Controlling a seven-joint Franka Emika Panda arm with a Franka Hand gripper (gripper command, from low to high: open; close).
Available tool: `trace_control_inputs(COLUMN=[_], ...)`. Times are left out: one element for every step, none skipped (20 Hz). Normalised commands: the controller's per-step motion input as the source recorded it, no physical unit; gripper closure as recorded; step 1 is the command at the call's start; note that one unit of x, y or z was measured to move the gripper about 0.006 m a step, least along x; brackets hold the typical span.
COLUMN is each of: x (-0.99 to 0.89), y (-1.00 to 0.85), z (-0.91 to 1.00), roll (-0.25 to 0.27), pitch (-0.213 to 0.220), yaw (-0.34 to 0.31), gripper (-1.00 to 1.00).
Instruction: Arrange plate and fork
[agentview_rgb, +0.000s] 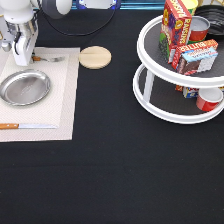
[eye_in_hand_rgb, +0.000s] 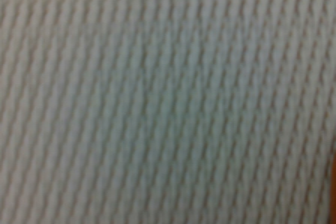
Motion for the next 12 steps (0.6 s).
trace_control_inputs(x=[0.04, 0.03, 0.03, 0.02, 0.03, 0.05, 0.04, 0.09, 0.09, 0.09, 0.1, 0.14], y=[-0.13, -0.11, 0.0, 0.0, 0.12, 0.17, 0.28, 0.39, 0.37, 0.37, 0.41, 0.49], z=[0.0, 0.07, 0.19, 0.27, 0.37, 0.39, 0.4, 0.43, 0.45, 0.49, 0.51, 0.51], roll=[0.017, 0.024, 0.02, 0.019, 0.0, 0.0, 0.0, -0.01, -0.009, -0.002, -0.01, -0.027], pitch=[0.0, 0.0, 0.0, 0.0, 0.0, 0.0, 0.0, 0.0, 0.0, 0.0, 0.0, 0.0], yaw=[-0.126, -0.119, -0.104, -0.096, -0.094, -0.08, -0.07, -0.048, -0.042, -0.034, -0.033, -0.033], gripper=[-1.0, -1.0, -1.0, -1.0, -1.0, -1.0, -1.0, -1.0, -1.0, -1.0, -1.0, -1.0])
